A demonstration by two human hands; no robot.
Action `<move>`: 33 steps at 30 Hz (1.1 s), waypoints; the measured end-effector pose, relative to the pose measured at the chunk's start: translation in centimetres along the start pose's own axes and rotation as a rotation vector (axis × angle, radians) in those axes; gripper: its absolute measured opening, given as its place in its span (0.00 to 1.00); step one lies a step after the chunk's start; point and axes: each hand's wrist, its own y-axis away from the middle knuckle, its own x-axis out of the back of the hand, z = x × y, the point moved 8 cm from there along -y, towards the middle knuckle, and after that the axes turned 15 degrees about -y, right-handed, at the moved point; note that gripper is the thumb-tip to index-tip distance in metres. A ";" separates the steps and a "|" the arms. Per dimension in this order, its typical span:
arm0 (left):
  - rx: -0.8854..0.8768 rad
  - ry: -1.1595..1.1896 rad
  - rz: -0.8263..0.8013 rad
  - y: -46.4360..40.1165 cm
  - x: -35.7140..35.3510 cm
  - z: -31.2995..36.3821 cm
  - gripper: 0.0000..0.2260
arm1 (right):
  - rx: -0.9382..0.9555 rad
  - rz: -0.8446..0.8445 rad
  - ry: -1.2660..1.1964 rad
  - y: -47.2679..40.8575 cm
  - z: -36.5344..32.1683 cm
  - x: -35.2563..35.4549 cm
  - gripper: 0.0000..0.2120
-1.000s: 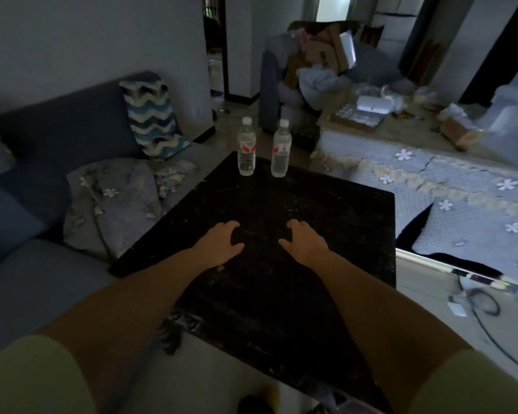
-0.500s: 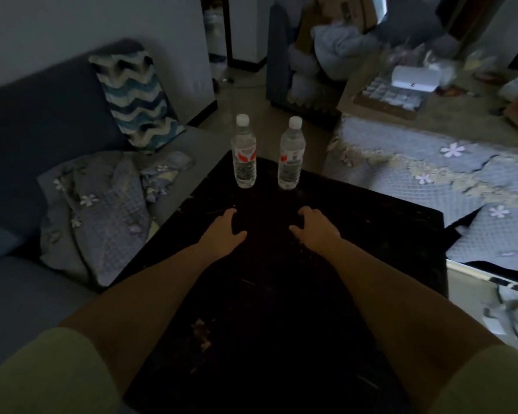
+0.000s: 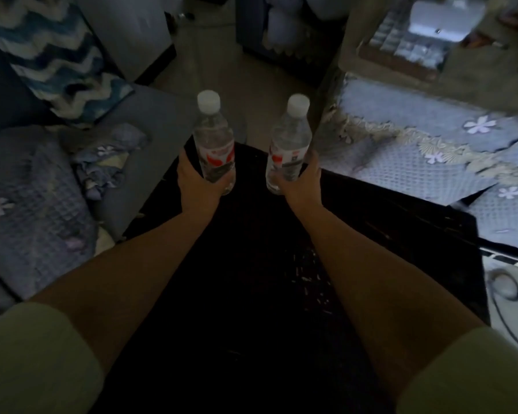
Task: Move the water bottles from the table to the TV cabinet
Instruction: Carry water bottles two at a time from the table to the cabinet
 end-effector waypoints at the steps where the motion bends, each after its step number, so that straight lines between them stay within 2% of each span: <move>1: -0.004 0.041 0.016 -0.6 -0.4 -0.2 0.48 | 0.043 0.020 -0.055 -0.8 0.0 -0.4 0.50; 4: -0.061 0.155 0.055 -2.1 -1.3 -0.3 0.46 | 0.147 0.079 -0.144 -2.5 0.2 -1.2 0.47; 7: -0.073 0.103 0.032 -3.7 -2.3 -0.7 0.39 | 0.191 0.132 -0.141 -3.7 0.6 -1.6 0.38; 10: -0.092 0.092 -0.019 -4.4 -3.2 -0.8 0.33 | 0.203 0.097 -0.101 -4.6 0.4 -1.7 0.31; 13: -0.128 0.092 0.010 -4.2 -2.7 -0.4 0.32 | 0.194 0.075 -0.098 -4.3 0.4 -1.6 0.32; 16: -0.122 0.099 -0.031 -3.4 -2.3 -0.6 0.30 | 0.185 0.072 -0.090 -3.2 0.6 -1.5 0.32; 19: -0.104 0.084 -0.070 -1.3 -1.7 -0.5 0.33 | 0.175 0.049 -0.072 -1.6 0.8 -1.3 0.30; 23: -0.096 0.050 -0.126 2.4 -1.2 -0.4 0.33 | 0.150 0.027 -0.052 1.5 1.4 -0.3 0.32; 28: -0.062 -0.001 -0.239 7.1 -0.6 -0.8 0.31 | 0.050 0.002 -0.022 6.3 2.9 2.2 0.27; 33: 0.036 -0.018 -0.364 13.2 0.1 -1.8 0.29 | -0.023 -0.021 -0.014 12.4 4.7 5.6 0.27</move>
